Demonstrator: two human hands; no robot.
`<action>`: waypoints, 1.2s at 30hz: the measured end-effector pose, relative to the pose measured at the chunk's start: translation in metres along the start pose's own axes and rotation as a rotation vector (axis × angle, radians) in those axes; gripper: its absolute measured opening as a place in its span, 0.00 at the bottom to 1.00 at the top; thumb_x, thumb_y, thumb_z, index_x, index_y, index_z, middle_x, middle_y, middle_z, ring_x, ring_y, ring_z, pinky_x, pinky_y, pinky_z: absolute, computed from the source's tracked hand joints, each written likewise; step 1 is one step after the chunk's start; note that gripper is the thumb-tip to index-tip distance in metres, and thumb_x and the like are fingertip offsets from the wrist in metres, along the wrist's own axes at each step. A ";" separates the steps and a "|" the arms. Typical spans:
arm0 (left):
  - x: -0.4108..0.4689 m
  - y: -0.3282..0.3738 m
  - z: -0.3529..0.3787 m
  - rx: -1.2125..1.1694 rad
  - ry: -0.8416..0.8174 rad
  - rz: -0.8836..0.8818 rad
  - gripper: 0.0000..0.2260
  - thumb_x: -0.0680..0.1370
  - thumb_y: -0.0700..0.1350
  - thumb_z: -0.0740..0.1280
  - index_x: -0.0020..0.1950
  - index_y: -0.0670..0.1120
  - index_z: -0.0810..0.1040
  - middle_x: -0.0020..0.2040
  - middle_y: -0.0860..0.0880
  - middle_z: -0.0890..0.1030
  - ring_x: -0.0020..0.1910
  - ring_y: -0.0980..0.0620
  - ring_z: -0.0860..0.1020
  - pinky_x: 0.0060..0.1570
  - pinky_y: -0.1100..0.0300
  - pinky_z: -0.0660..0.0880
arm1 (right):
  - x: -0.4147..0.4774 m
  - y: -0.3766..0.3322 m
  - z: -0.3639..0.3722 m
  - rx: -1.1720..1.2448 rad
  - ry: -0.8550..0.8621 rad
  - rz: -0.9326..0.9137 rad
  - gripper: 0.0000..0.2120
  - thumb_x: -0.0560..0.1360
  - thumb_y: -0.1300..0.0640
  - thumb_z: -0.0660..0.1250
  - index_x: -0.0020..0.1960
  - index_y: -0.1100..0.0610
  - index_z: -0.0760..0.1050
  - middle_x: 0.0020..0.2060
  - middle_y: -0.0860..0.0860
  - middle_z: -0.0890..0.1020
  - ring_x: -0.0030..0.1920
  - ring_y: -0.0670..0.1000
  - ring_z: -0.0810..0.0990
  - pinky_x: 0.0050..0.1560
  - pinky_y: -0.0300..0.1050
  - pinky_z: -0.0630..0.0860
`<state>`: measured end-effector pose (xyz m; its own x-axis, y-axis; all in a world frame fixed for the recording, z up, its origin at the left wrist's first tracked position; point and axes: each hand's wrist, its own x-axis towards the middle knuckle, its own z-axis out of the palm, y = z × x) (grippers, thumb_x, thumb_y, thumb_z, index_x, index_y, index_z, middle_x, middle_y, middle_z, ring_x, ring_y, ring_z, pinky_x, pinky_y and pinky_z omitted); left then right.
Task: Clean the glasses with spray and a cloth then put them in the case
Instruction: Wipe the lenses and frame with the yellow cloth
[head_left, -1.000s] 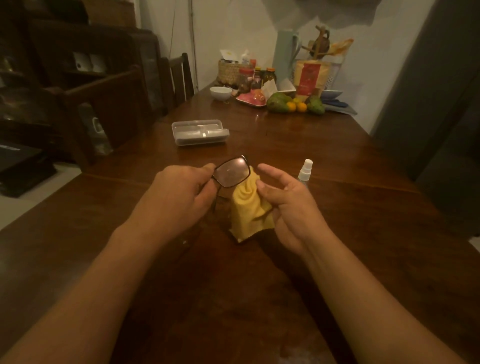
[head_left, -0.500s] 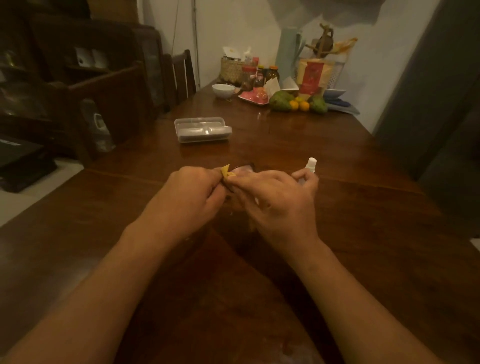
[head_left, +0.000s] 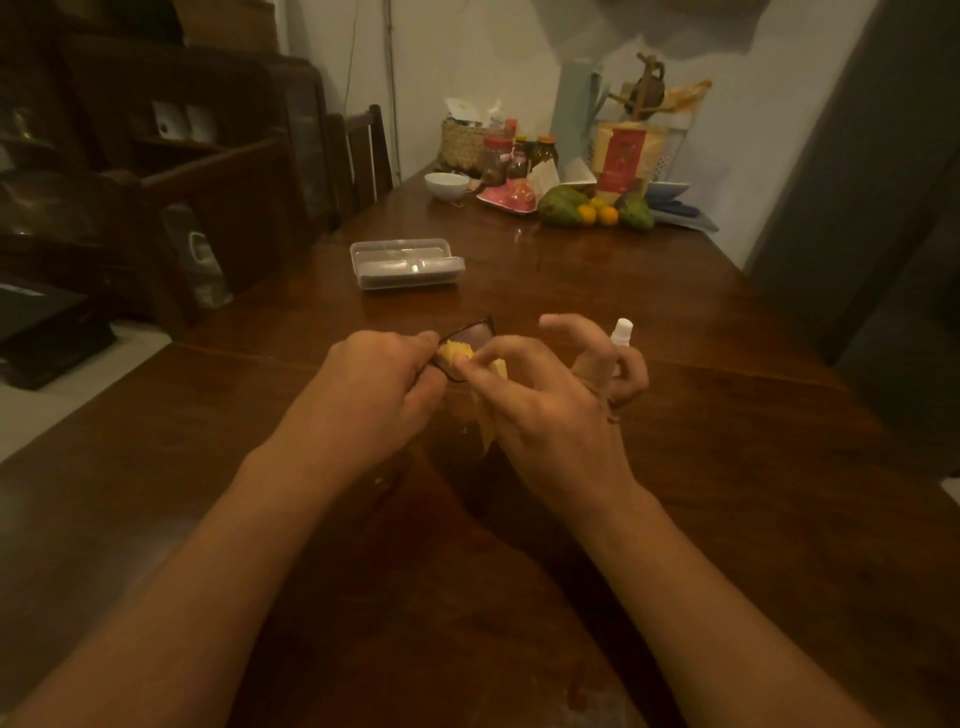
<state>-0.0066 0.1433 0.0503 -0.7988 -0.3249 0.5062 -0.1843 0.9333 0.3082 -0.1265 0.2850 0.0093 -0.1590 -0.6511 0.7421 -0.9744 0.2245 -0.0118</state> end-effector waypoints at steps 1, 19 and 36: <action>0.000 0.000 0.000 0.002 0.001 -0.011 0.10 0.81 0.45 0.64 0.57 0.43 0.81 0.38 0.48 0.81 0.34 0.52 0.76 0.31 0.60 0.65 | -0.001 0.002 -0.001 0.016 -0.010 -0.011 0.16 0.80 0.53 0.62 0.64 0.54 0.80 0.59 0.54 0.81 0.65 0.67 0.75 0.45 0.62 0.79; -0.001 0.006 -0.002 -0.052 -0.022 -0.030 0.09 0.80 0.45 0.63 0.53 0.44 0.82 0.33 0.51 0.80 0.31 0.56 0.76 0.27 0.62 0.67 | -0.002 0.009 -0.001 0.136 0.138 0.267 0.13 0.79 0.55 0.66 0.59 0.51 0.84 0.55 0.49 0.83 0.62 0.60 0.74 0.56 0.57 0.74; -0.003 0.009 0.000 -0.085 0.007 0.009 0.12 0.80 0.45 0.64 0.57 0.43 0.82 0.34 0.51 0.78 0.32 0.54 0.75 0.30 0.59 0.67 | 0.007 0.002 -0.006 1.903 -0.209 1.043 0.23 0.79 0.56 0.63 0.73 0.58 0.71 0.66 0.59 0.80 0.67 0.60 0.77 0.68 0.59 0.72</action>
<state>-0.0063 0.1525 0.0517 -0.7962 -0.3176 0.5150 -0.1275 0.9201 0.3703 -0.1281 0.2852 0.0189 -0.4702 -0.8820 -0.0312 0.5247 -0.2509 -0.8135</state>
